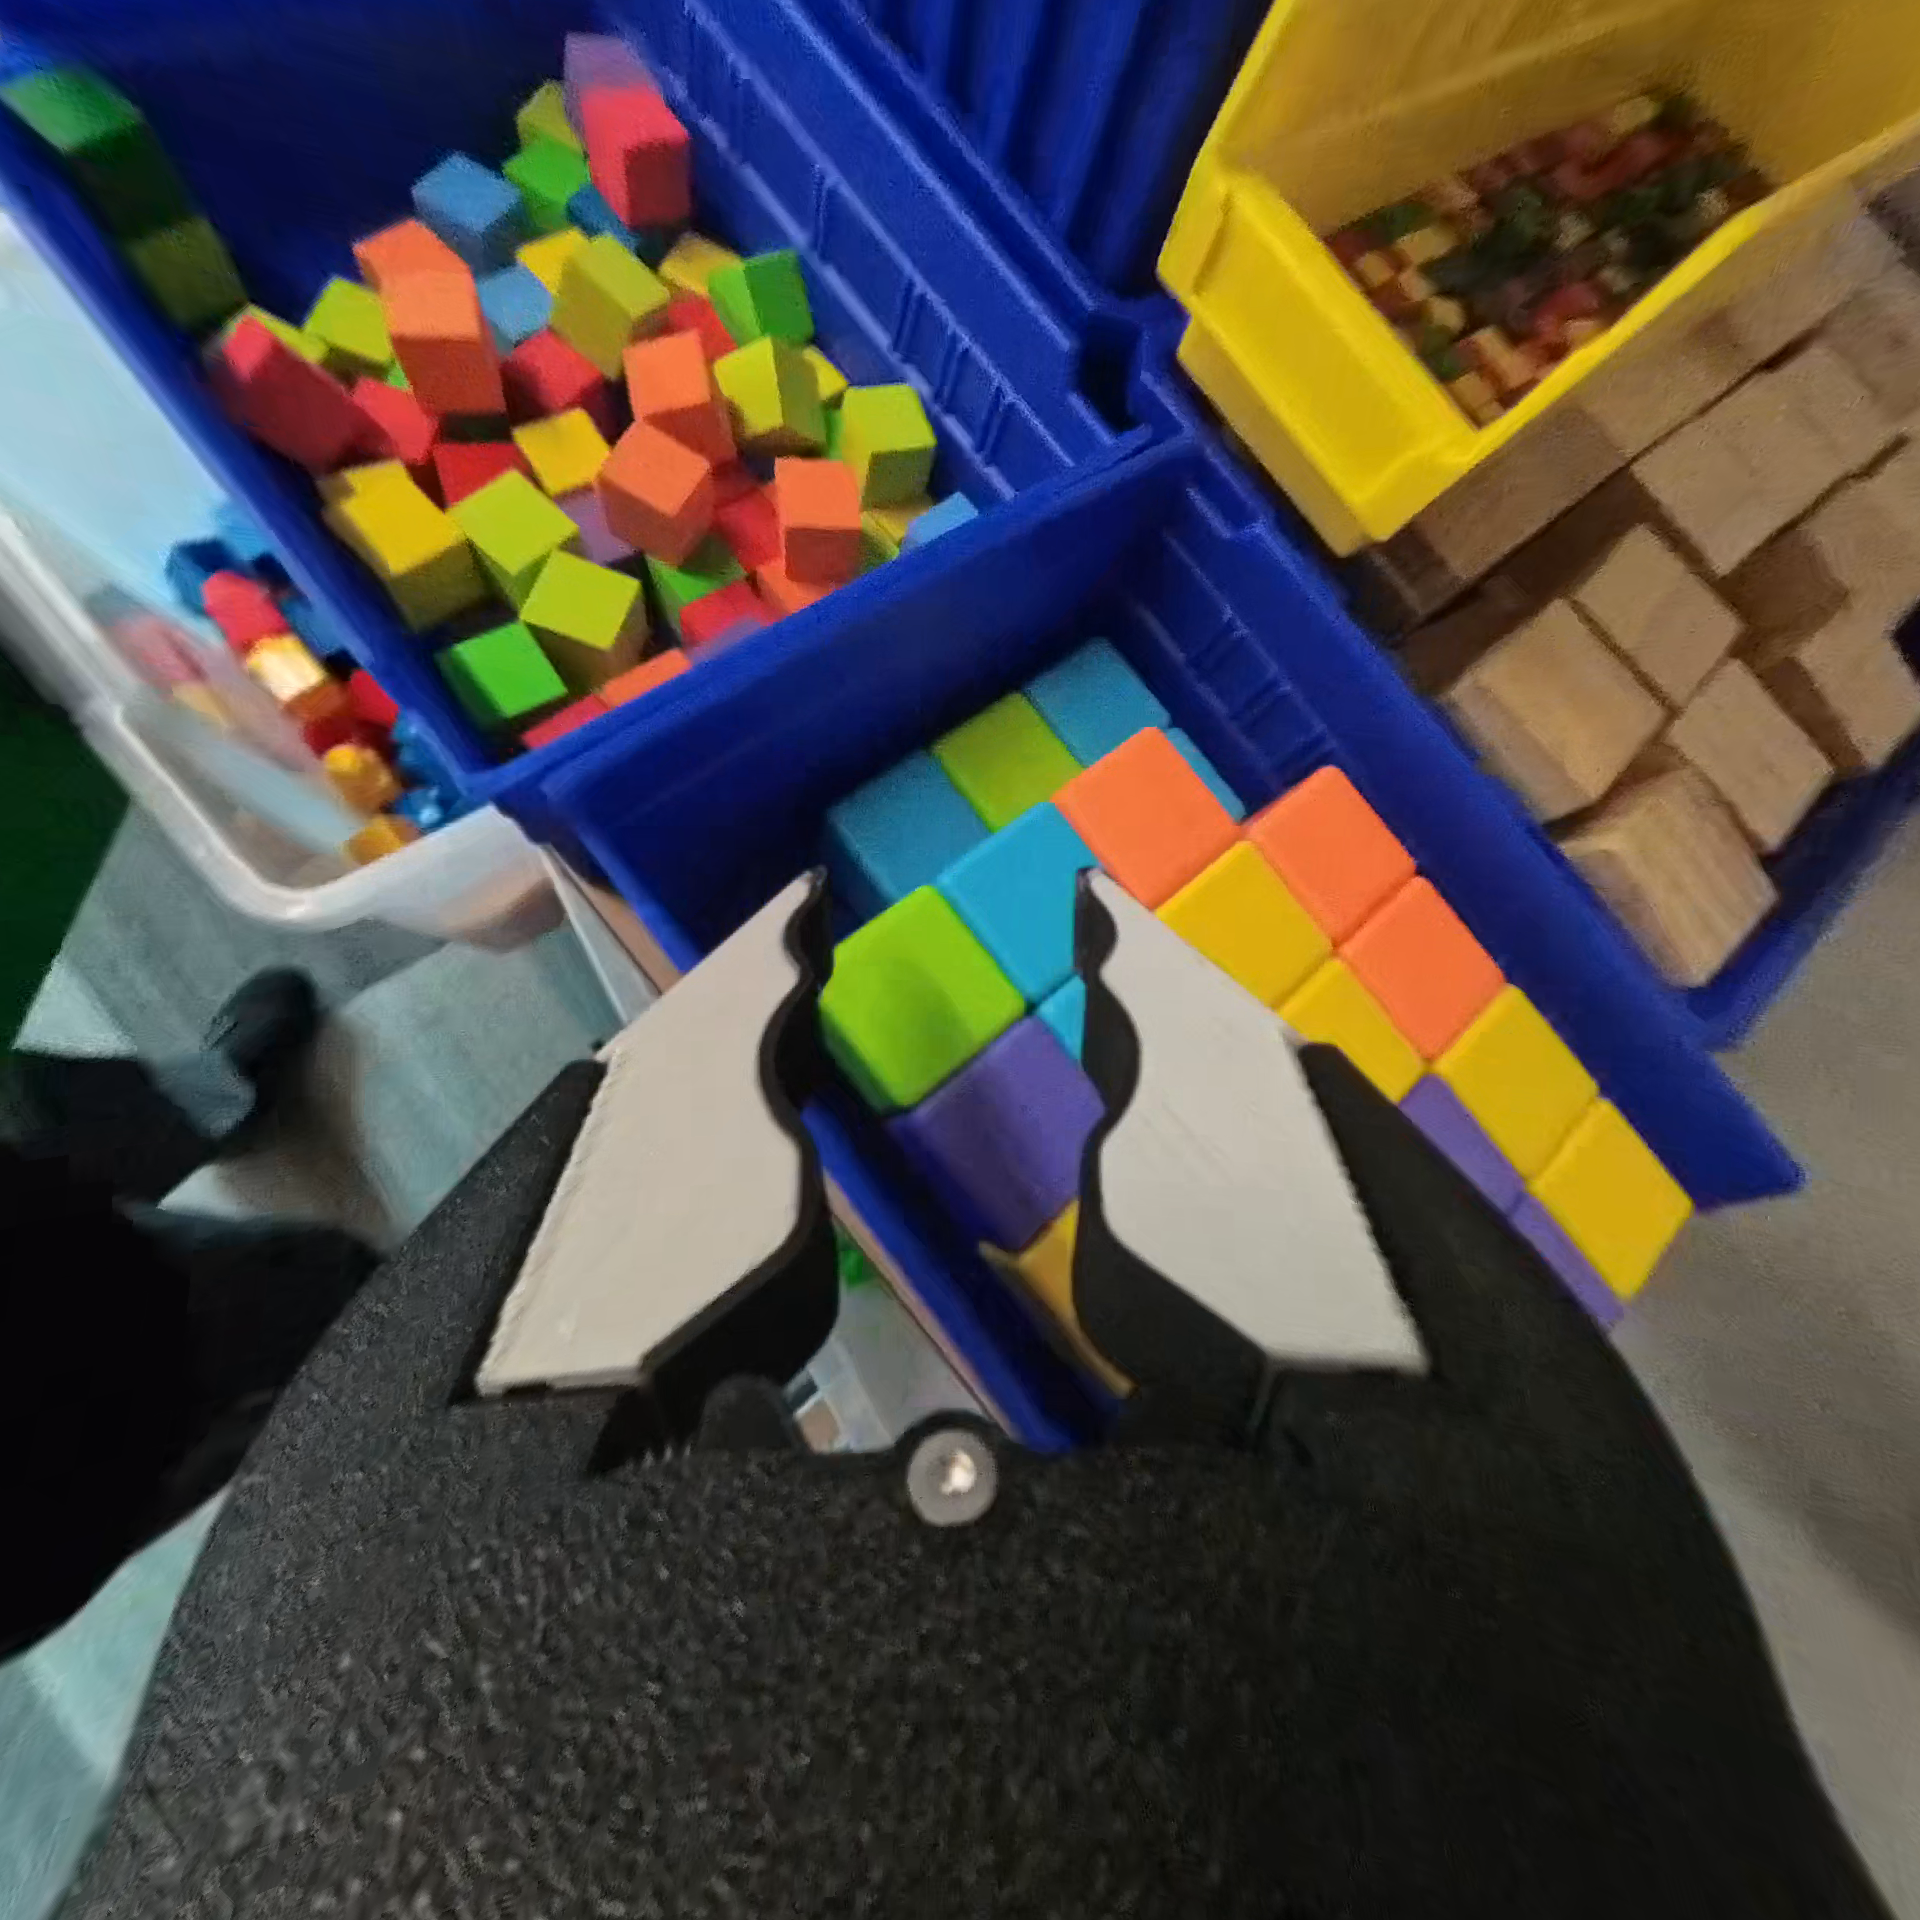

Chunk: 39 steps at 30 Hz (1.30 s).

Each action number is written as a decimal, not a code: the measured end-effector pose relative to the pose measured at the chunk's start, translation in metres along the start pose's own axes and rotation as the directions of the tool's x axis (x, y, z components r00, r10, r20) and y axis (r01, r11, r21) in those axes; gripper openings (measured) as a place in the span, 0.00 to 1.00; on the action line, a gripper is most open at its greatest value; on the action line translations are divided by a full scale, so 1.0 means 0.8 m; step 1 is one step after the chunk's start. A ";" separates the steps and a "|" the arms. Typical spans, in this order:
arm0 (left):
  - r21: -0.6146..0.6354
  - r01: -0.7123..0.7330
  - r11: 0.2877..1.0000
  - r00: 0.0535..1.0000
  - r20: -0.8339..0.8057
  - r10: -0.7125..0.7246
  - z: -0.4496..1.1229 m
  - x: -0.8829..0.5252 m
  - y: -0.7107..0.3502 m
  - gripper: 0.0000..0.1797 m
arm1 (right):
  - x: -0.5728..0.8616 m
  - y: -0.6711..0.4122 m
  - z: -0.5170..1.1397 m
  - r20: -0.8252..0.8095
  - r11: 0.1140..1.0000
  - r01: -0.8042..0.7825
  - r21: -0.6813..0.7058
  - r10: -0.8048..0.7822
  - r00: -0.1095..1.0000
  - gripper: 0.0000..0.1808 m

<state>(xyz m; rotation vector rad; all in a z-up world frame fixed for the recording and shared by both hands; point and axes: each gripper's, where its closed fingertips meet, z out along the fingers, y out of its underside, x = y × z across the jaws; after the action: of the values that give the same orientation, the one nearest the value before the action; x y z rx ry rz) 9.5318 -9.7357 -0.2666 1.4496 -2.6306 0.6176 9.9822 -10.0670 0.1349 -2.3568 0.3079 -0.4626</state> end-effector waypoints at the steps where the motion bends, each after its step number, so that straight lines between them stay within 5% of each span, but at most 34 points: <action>1: 0.009 0.016 1.000 1.000 -0.007 -0.016 0.006 0.011 -0.004 0.00 | 0.003 0.000 0.012 0.053 0.999 0.016 -0.034 -0.014 0.998 0.25; 7: 0.174 0.102 0.980 0.991 0.072 -0.116 -0.026 0.022 -0.026 0.00 | 0.008 -0.017 0.054 0.028 0.984 0.164 -0.073 -0.162 0.986 0.25; 12: 0.167 0.039 0.985 0.973 0.217 -0.076 -0.077 0.030 -0.013 0.00 | -0.064 -0.069 0.038 0.047 0.977 0.132 0.168 -0.141 0.989 0.21; 16: 0.223 -0.021 0.975 0.929 0.365 -0.063 -0.125 0.021 -0.013 0.00 | -0.223 -0.070 0.028 0.280 0.936 0.071 0.345 -0.174 0.944 0.19; 23: 0.243 -0.126 0.962 0.863 0.504 -0.014 -0.210 0.012 -0.008 0.00 | -0.487 -0.003 0.094 0.772 0.962 -0.224 0.155 0.024 0.635 0.27; 25: 0.245 -0.168 0.955 0.863 0.504 0.022 -0.235 0.011 -0.014 0.01 | -0.523 0.001 0.125 0.793 0.955 -0.289 0.072 0.121 0.597 0.43; 28: 0.232 -0.232 0.945 0.843 0.532 0.076 -0.251 0.005 -0.040 0.01 | -0.569 -0.003 0.141 0.838 0.953 -0.304 0.004 0.163 0.520 0.54; 31: 0.185 -0.266 0.946 0.830 0.543 0.127 -0.259 -0.010 -0.069 0.02 | -0.553 -0.012 0.154 0.743 0.962 -0.268 0.047 0.146 0.653 0.35; 39: 0.191 -0.335 0.923 0.856 0.472 0.212 -0.271 -0.046 -0.198 0.03 | -0.444 -0.036 0.142 0.368 0.965 -0.195 0.174 0.119 0.922 0.34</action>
<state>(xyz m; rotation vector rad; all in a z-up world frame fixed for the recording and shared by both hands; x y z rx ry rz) 9.6556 -9.6991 -0.0283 1.4267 -3.2684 0.7745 9.7084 -9.8565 -0.0095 -2.1371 0.2622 0.0144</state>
